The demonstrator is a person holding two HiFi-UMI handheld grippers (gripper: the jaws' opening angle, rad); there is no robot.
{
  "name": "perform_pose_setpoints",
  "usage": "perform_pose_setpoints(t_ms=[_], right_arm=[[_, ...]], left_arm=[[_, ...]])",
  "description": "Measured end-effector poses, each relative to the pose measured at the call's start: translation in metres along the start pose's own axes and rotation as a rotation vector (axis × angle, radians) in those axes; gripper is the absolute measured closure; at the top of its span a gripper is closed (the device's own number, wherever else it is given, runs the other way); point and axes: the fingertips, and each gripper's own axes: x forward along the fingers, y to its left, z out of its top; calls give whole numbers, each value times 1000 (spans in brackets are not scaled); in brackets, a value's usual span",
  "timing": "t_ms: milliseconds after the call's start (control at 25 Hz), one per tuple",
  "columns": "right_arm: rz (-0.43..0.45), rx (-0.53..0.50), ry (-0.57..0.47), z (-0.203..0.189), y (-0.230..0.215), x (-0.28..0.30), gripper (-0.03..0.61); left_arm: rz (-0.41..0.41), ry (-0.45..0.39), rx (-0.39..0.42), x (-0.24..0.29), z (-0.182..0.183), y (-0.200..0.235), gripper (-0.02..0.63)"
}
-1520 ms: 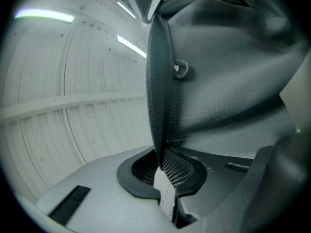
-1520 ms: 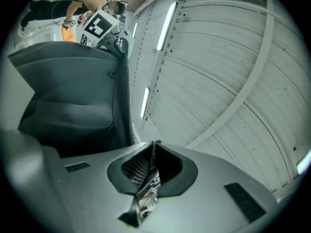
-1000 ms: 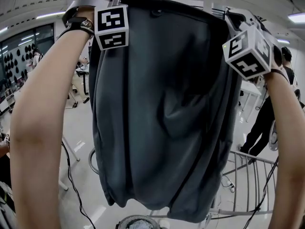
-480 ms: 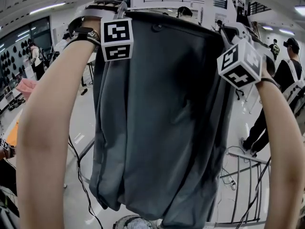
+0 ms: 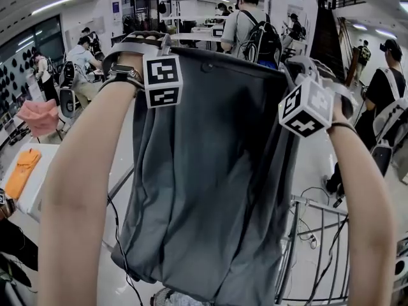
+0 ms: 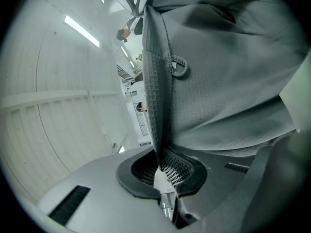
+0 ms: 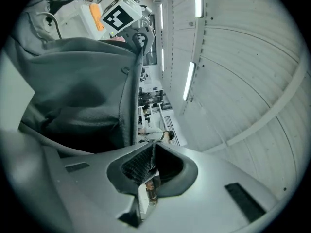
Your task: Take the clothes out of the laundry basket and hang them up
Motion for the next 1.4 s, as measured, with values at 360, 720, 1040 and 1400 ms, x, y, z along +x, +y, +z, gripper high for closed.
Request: perform_pose_setpoints(t_ms=[360,720,1040,1400], right_arm=[[172,14,55,-23,89,27,563],[318,18,94,-48,182,40,563],[427,49,123,-65,256,33,563],[568,177,202,-69,329,6,563]], left_arm=[[-149,-43,6,23,31,-87,606],[-280,-75,36,37,66,-177,606],[-372,-94,36,33,93,-245,606],[-561,-76,-60,4,108,-337,605]])
